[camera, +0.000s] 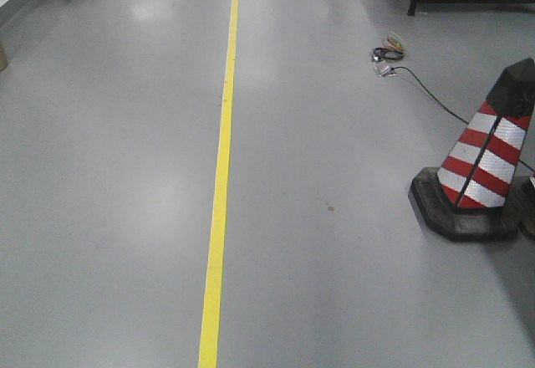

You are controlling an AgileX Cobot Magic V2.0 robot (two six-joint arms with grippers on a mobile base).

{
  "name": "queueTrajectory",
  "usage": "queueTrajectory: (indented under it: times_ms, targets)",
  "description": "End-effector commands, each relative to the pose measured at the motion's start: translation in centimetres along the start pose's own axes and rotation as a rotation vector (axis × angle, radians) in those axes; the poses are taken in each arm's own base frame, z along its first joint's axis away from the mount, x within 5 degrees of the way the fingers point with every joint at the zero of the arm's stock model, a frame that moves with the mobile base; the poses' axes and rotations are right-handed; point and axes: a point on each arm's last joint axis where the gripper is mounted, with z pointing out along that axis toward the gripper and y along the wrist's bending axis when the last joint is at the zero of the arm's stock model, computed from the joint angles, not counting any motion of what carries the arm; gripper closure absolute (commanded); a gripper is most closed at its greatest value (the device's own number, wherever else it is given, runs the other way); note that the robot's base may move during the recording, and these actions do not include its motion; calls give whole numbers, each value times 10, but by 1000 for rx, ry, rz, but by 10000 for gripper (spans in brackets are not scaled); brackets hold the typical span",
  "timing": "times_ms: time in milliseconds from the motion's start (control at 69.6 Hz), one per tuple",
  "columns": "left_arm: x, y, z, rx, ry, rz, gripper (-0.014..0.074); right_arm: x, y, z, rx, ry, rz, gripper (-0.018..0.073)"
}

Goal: Move and align brake pads A on conveyor
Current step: 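Drive along the yellow floor line past the striped cones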

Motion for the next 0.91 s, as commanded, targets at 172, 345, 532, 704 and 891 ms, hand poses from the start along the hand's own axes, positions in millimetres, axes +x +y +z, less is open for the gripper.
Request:
queueTrajectory:
  times_ms: [172, 345, 532, 704, 891]
  targets:
    - [-18, -2, -2, 11, -121, -17, 603, -17, 0, -4, -2, -118, -11, 566]
    - [-18, -2, -2, 11, -121, -17, 603, -17, 0, -4, -2, -118, -11, 566]
    - [-18, -2, -2, 11, -121, -17, 603, -17, 0, -4, -2, -118, -11, 566]
    - [-18, -2, -2, 11, -121, -17, 603, -17, 0, -4, -2, -118, -11, 566]
    - [-18, -2, -2, 11, -121, -17, 603, -17, 0, -4, -2, -118, -11, 566]
